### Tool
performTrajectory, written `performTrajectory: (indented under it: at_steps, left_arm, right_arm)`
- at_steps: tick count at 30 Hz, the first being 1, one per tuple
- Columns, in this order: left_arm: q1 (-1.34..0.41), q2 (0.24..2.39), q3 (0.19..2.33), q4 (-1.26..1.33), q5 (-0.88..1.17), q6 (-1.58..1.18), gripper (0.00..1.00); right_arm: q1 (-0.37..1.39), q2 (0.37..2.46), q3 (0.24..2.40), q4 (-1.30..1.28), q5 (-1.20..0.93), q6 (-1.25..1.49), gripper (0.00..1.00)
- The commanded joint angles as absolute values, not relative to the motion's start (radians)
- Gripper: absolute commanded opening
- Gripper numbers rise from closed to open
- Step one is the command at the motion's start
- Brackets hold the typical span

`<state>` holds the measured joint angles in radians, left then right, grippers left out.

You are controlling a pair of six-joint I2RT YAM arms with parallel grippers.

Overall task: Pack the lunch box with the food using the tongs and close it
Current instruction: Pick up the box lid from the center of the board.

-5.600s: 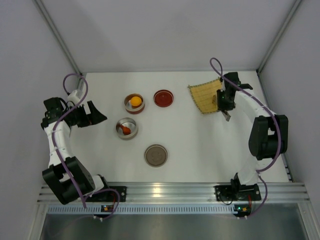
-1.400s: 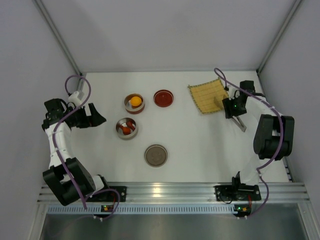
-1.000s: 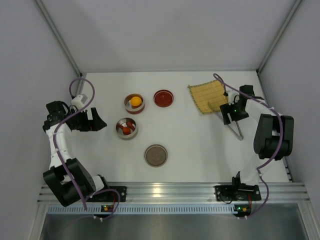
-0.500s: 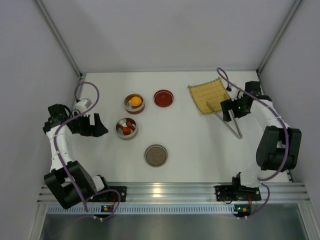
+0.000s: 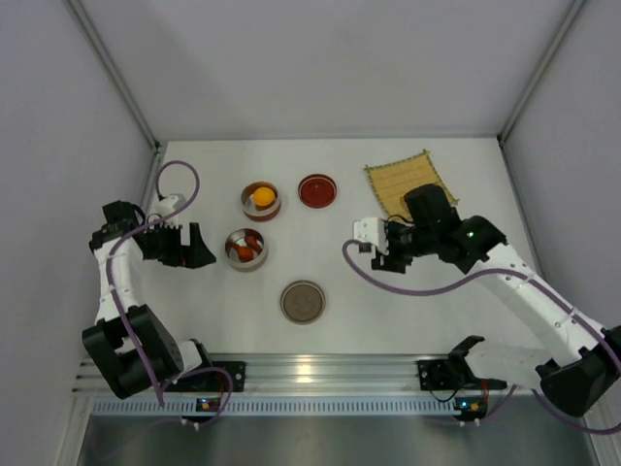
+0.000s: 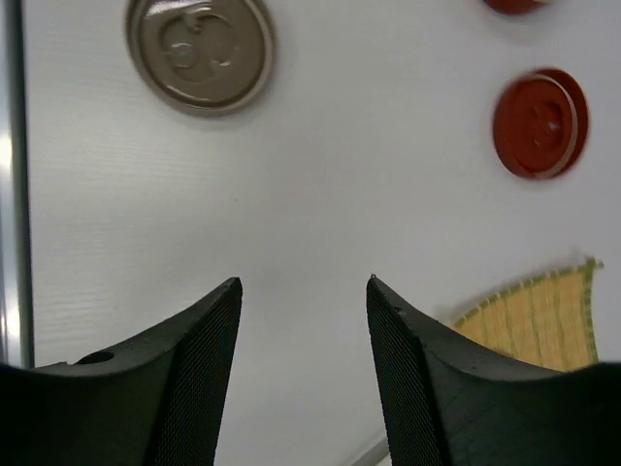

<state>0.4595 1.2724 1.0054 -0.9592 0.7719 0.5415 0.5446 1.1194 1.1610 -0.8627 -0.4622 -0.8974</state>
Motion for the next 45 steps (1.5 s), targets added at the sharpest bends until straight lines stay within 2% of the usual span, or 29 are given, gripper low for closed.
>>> performTrajectory:
  at_steps: [1, 7, 16, 32, 45]
  left_arm:
    - [0.396, 1.26, 1.02, -0.938, 0.778, 0.522, 0.98]
    - [0.276, 1.241, 0.996, -0.868, 0.709, 0.436, 0.98]
    - [0.226, 1.256, 0.996, -0.833, 0.681, 0.396, 0.98]
    - [0.222, 1.285, 0.991, -0.805, 0.71, 0.373, 0.98]
    - [0.221, 1.273, 0.988, -0.821, 0.703, 0.383, 0.98]
  right_arm:
    - [0.749, 1.175, 1.1, -0.893, -0.402, -1.014, 0.53]
    - [0.949, 1.334, 1.035, -0.819, -0.33, -1.097, 0.47]
    - [1.083, 1.506, 1.04, -0.7, -0.285, -1.216, 0.38]
    - [1.189, 1.655, 1.141, -0.632, -0.259, -1.23, 0.37]
    - [1.19, 1.743, 1.08, -0.491, -0.221, -1.197, 0.35]
